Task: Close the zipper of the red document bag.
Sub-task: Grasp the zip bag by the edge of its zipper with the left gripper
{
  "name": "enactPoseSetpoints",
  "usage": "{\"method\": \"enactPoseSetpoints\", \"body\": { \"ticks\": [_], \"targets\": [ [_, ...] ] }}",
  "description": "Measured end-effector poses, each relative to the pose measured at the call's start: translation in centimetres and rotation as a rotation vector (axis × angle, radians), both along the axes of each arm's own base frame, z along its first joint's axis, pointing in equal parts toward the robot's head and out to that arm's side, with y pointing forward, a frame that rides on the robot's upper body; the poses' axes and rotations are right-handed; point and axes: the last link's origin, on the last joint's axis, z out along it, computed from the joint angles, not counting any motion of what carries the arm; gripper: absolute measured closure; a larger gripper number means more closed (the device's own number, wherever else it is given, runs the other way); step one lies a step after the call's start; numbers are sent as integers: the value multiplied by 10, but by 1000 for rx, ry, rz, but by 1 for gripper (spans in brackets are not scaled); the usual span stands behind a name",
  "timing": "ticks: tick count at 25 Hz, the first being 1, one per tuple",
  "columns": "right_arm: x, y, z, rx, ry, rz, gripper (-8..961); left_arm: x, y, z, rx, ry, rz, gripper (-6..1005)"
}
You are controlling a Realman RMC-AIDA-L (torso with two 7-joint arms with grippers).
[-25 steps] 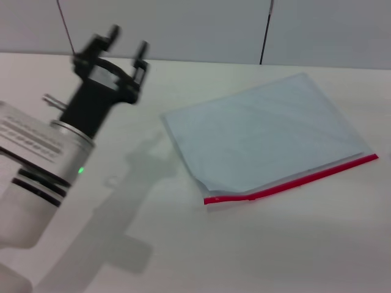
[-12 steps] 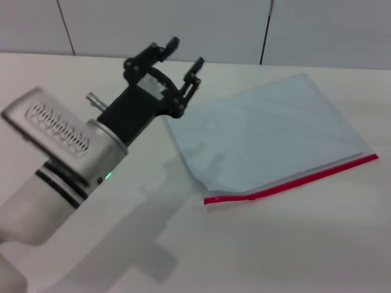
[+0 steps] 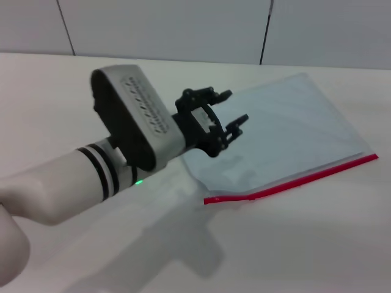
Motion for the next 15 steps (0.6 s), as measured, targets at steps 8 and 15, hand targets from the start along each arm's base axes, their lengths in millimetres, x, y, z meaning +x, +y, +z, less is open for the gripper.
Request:
{"method": "enactPoseSetpoints", "body": {
  "ticks": [8,15],
  "targets": [
    [0,0,1,1,-1,0,102,14,-18,-3,-89,212,-17,522],
    [0,0,1,2,-4,0,102,23,-35,-4,-179,362,-48,522]
  ]
}}
